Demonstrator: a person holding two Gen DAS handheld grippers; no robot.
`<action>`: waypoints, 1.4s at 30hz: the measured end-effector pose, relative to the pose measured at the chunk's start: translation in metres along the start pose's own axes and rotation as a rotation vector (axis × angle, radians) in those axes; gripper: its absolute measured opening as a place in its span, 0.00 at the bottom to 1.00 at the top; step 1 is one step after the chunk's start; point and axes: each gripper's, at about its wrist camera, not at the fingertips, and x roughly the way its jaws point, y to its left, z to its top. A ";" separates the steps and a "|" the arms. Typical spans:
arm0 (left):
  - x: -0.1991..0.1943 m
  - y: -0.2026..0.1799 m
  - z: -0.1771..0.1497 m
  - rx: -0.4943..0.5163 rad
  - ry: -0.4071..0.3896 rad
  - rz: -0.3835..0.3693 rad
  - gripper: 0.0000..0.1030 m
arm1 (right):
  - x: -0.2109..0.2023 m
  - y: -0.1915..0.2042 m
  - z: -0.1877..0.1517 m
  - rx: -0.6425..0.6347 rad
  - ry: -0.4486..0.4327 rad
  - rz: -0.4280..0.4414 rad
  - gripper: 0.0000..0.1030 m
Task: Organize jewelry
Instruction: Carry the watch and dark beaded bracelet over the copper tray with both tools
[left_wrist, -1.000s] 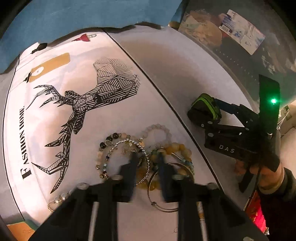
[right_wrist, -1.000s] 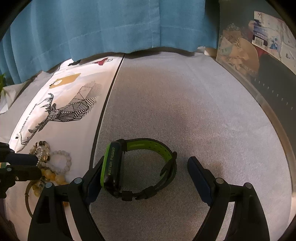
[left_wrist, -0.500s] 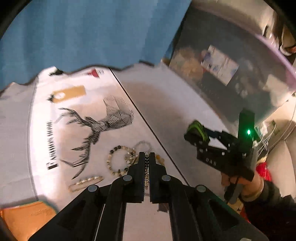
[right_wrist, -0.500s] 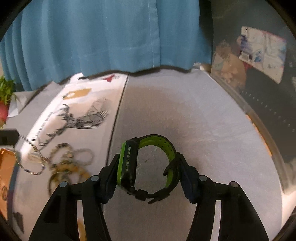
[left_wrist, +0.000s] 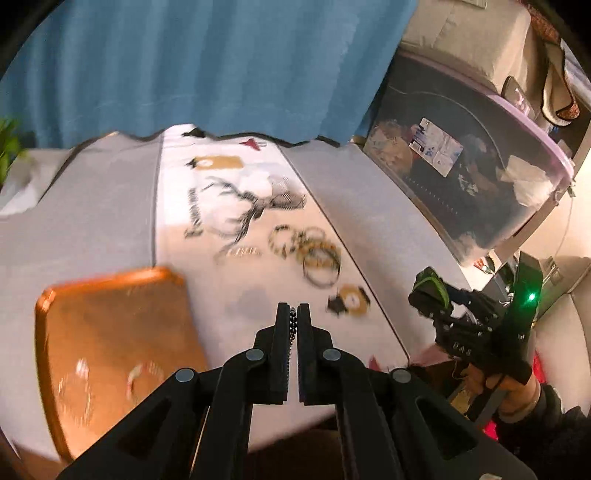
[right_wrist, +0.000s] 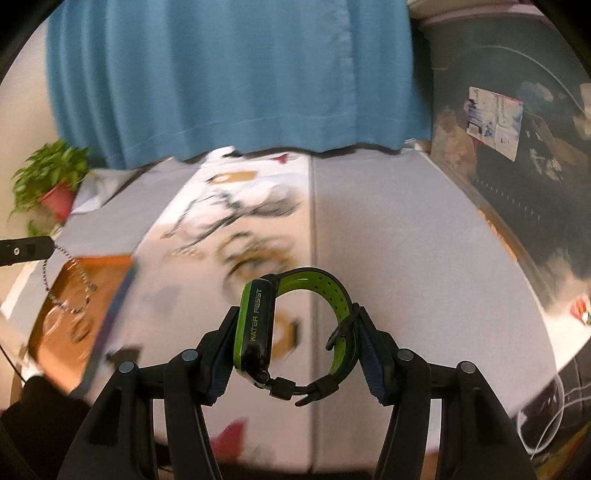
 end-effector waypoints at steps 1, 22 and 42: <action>-0.011 0.001 -0.011 -0.011 -0.004 -0.003 0.01 | -0.007 0.007 -0.007 -0.006 0.007 0.009 0.58; -0.149 0.017 -0.154 -0.147 -0.119 -0.027 0.01 | -0.123 0.149 -0.131 -0.206 0.101 0.199 0.58; -0.156 0.045 -0.145 -0.162 -0.154 0.001 0.01 | -0.109 0.169 -0.113 -0.253 0.100 0.185 0.58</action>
